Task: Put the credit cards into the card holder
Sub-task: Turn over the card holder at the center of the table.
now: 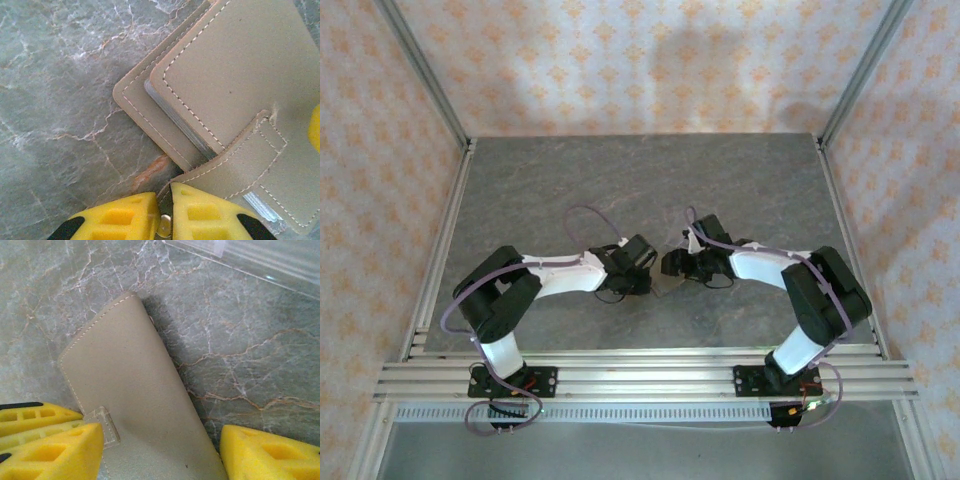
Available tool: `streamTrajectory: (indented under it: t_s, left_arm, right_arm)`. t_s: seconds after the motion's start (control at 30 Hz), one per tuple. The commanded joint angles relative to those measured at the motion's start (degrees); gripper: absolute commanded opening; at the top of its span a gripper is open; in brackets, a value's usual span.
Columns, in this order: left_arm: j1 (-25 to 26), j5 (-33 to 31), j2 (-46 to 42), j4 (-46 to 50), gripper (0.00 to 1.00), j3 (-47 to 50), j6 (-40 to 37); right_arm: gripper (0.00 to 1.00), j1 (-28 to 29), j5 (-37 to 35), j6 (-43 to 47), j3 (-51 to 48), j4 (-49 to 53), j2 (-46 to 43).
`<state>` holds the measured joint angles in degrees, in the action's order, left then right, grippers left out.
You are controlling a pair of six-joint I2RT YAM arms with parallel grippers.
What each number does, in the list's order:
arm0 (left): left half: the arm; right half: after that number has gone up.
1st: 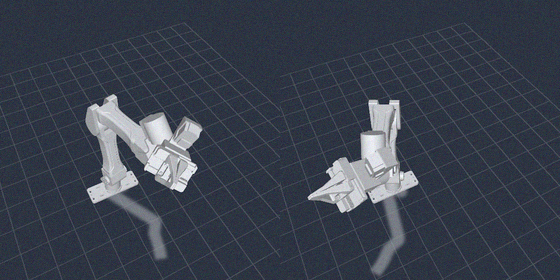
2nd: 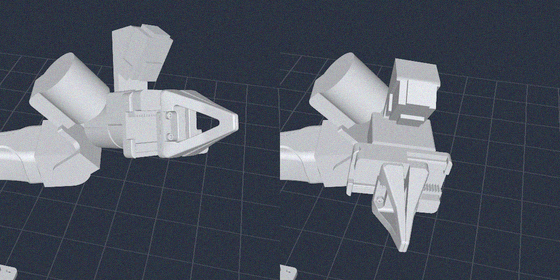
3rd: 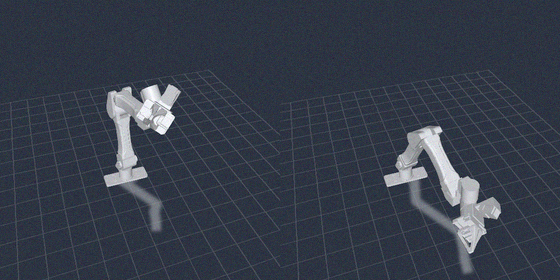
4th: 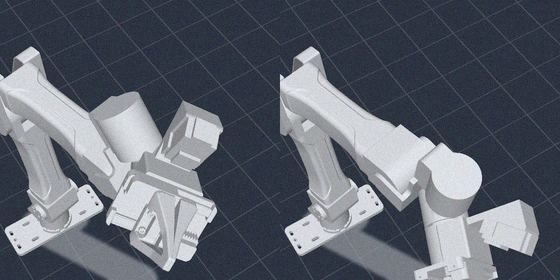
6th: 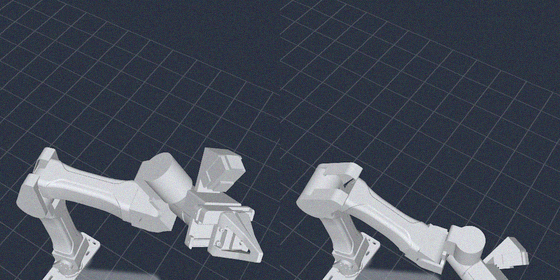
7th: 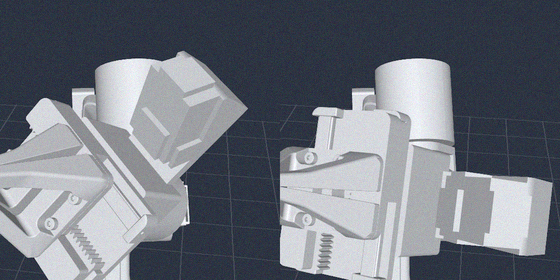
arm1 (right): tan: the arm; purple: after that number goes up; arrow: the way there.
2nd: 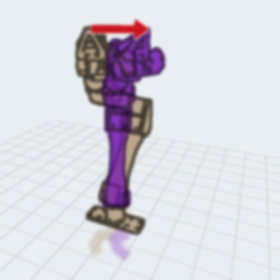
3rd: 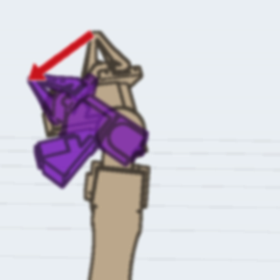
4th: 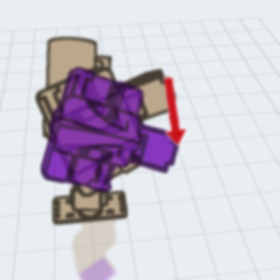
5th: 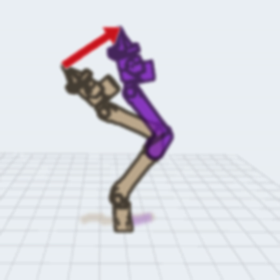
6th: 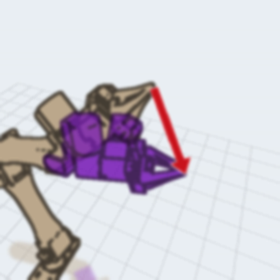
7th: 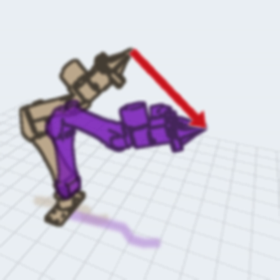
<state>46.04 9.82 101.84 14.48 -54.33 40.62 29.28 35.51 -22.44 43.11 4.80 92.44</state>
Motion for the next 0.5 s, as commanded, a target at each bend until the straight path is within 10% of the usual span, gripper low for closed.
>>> streamTrajectory:
  t_s: [0.0,0.47]
  left_arm:
    - [0.8,-2.0,9.9,3.9,0.16,4.2,0.6]
    - [1.8,-1.7,13.3,2.1,0.16,4.0,1.6]
  right_arm:
    - [0.61,2.1,9.4,-1.5,-2.6,-8.4,3.1]
    - [0.38,-0.2,19.2,-7.5,-2.9,-17.7,0.0]
